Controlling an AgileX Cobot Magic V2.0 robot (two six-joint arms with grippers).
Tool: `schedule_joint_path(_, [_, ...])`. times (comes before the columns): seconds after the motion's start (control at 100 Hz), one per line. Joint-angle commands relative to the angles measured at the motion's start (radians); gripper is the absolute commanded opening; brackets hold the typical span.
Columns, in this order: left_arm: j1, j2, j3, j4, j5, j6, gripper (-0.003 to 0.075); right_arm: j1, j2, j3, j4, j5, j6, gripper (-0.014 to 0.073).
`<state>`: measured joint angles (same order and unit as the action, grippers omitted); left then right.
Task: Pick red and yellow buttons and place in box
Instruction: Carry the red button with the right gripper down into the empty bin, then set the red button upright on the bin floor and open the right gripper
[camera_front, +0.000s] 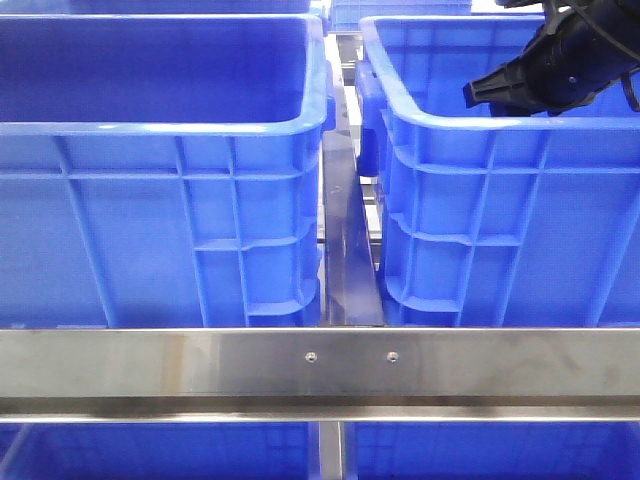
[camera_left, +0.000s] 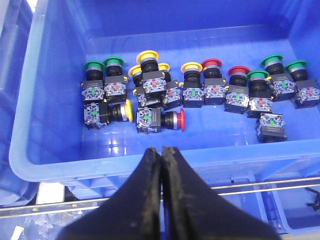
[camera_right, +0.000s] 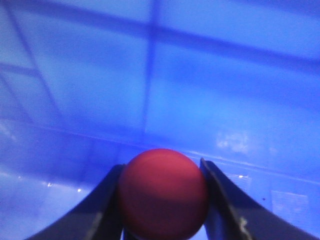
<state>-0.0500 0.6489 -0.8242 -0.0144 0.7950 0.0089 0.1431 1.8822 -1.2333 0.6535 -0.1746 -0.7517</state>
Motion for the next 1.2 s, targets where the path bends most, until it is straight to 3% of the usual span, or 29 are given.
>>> schedule_joint_path(0.0, [0.002, -0.001, -0.027, -0.008, -0.062, -0.009, -0.0019, -0.002, -0.045, -0.036, -0.018, -0.061, -0.007, 0.012])
schedule_joint_path(0.42, [0.002, -0.001, -0.027, -0.008, -0.062, -0.009, -0.0019, -0.002, 0.012, -0.036, -0.017, -0.029, -0.007, 0.0139])
schedule_joint_path(0.54, [0.002, -0.001, -0.027, -0.008, -0.062, -0.009, -0.0019, -0.002, 0.012, -0.036, -0.017, -0.031, -0.007, 0.0233])
schedule_joint_path(0.8, [0.002, -0.001, -0.027, -0.008, -0.059, -0.009, -0.0019, -0.002, -0.006, -0.036, -0.016, -0.031, -0.007, 0.057])
schedule_joint_path(1.04, [0.002, -0.001, -0.027, -0.008, -0.057, -0.009, -0.0019, -0.003, -0.077, -0.035, -0.016, 0.038, -0.007, 0.0596])
schedule_joint_path(1.19, [0.002, -0.001, -0.027, -0.008, -0.057, -0.009, -0.0019, -0.026, -0.151, -0.033, 0.041, 0.23, -0.007, 0.0594])
